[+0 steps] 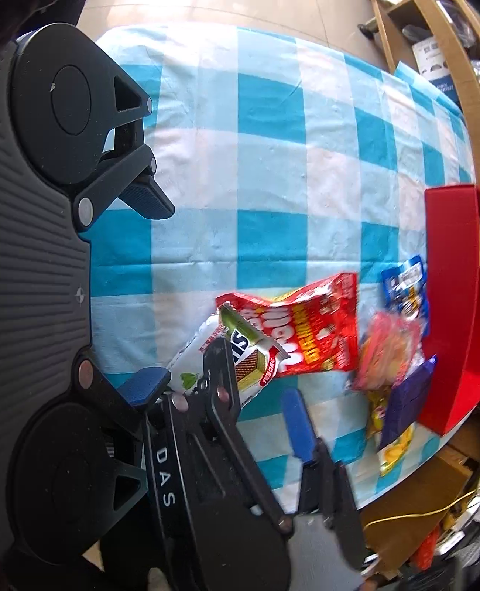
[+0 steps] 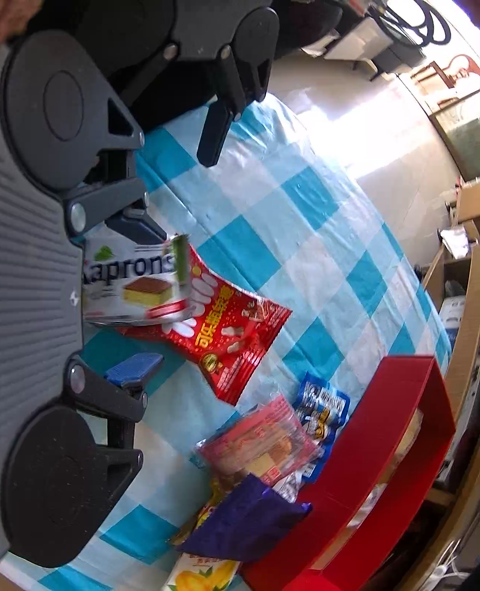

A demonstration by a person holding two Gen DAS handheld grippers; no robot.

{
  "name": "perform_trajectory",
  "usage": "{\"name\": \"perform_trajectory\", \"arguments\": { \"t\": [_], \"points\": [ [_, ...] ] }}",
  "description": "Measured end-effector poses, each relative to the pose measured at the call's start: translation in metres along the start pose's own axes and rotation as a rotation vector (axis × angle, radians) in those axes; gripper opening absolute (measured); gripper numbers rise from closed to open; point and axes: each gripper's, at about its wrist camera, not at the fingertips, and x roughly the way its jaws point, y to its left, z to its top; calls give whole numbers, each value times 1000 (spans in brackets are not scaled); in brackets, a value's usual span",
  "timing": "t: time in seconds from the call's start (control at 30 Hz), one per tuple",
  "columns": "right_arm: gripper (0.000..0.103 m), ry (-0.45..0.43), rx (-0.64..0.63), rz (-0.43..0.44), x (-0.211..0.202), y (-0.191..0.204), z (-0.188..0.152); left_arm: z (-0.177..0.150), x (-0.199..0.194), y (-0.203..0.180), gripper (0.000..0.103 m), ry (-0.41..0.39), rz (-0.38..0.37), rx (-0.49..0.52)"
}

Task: Organize snacks
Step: 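Grasp the Kaprons wafer pack with the right gripper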

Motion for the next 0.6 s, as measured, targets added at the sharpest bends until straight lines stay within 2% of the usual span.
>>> {"name": "perform_trajectory", "arguments": {
  "t": [0.1, 0.4, 0.6],
  "points": [
    [77, 49, -9, 3, 9, 4, -3, -6, 1, -3, 91, 12, 6, 30],
    [77, 20, 61, 8, -5, 8, -28, -26, 1, 13, 91, 48, -10, 13],
    [77, 58, 31, 4, 6, 23, -33, -34, -5, 19, 92, 43, -29, 16]
  ]
}}
